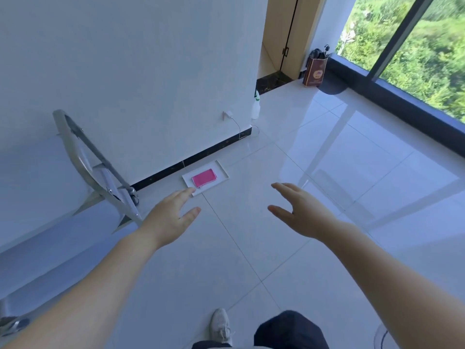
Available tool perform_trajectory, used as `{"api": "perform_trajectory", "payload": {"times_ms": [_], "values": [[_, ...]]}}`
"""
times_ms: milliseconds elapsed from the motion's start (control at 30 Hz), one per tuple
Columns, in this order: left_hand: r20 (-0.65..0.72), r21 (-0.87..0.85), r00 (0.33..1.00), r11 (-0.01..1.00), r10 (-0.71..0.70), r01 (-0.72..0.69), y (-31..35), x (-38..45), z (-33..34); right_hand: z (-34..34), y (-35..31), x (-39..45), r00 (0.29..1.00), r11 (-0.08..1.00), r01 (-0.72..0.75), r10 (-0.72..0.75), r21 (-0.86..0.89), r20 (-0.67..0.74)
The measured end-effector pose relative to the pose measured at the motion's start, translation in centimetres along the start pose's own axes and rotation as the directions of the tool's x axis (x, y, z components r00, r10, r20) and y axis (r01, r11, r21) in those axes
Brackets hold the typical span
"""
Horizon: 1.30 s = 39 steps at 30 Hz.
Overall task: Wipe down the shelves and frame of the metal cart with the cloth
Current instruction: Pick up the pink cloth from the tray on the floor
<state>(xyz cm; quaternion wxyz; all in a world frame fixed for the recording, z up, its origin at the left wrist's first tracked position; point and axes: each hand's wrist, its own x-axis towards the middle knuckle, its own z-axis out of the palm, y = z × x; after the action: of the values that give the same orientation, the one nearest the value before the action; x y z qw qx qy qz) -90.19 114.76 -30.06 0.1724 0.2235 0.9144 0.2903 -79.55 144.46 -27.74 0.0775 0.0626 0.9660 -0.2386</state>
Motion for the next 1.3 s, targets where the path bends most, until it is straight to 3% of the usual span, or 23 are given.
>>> {"api": "perform_trajectory", "payload": {"times_ms": [367, 733, 1000, 1300], "values": [[-0.068, -0.011, 0.987, 0.989, -0.147, 0.146, 1.8, 14.5, 1.5, -4.5, 6.0, 19.6, 0.977, 0.98, 0.2, -0.2, 0.005, 0.08], [-0.164, -0.067, 0.925, 0.94, -0.342, 0.335, 4.6, 23.6, 1.7, -8.5, 8.1, 35.8, 0.858, 0.888, 0.458, -0.433, -0.031, 0.276], [-0.196, -0.107, 0.883, 0.904, -0.426, 0.413, -0.1, 29.3, -0.9, -6.5, 4.9, 44.9, 0.783, 0.834, 0.55, -0.495, -0.048, 0.377], [-0.164, -0.119, 0.897, 0.911, -0.411, 0.395, -9.7, 38.4, -6.8, -4.2, 0.0, 57.0, 0.808, 0.866, 0.488, -0.401, -0.109, 0.431]]}}
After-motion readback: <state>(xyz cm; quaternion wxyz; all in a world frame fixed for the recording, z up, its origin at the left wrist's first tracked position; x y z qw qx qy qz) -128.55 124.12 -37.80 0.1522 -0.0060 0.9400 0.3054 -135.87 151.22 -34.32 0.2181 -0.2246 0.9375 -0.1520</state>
